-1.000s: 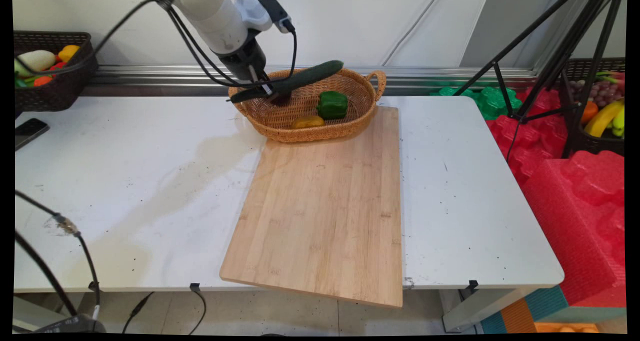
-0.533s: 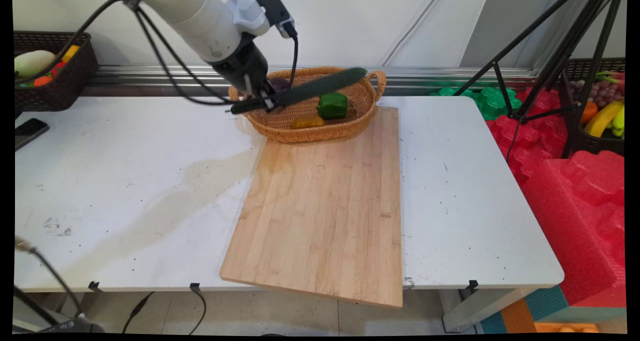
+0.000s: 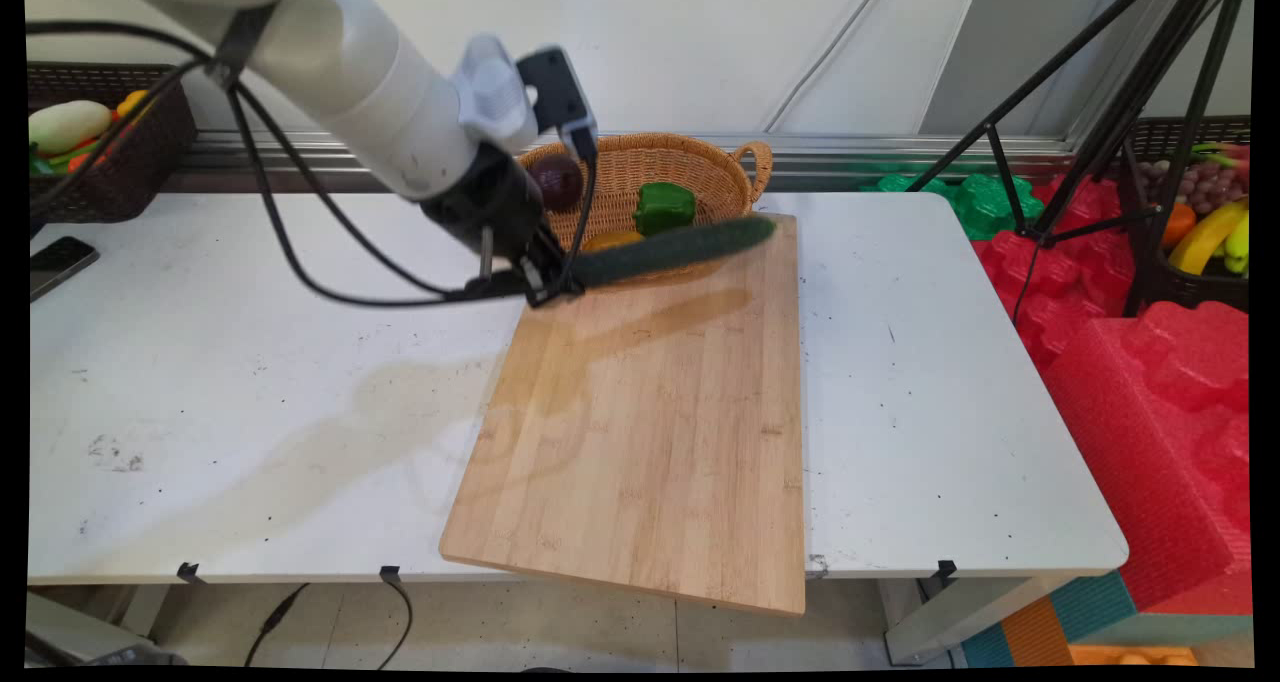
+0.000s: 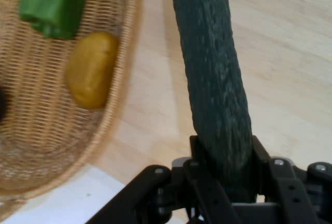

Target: Place the picked object on the cutting board

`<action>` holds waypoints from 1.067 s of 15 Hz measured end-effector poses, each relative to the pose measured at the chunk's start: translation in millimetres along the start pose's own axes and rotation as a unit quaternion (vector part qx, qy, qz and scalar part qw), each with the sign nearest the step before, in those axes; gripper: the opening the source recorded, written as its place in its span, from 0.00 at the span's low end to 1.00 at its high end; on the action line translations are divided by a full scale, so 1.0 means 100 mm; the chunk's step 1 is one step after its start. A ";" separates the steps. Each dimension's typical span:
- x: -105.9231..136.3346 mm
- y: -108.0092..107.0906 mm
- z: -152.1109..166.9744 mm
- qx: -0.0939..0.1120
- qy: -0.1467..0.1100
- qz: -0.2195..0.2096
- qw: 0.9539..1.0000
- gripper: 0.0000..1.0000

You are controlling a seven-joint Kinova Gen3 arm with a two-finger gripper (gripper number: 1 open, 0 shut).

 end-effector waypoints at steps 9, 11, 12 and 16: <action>-0.23 0.53 0.44 -0.075 -0.011 0.055 0.996 0.00; -0.27 0.59 0.51 -0.085 -0.013 0.062 0.994 0.00; -0.30 0.62 0.56 -0.090 -0.014 0.065 0.994 0.00; -0.38 0.68 0.73 -0.105 -0.016 0.074 0.992 0.00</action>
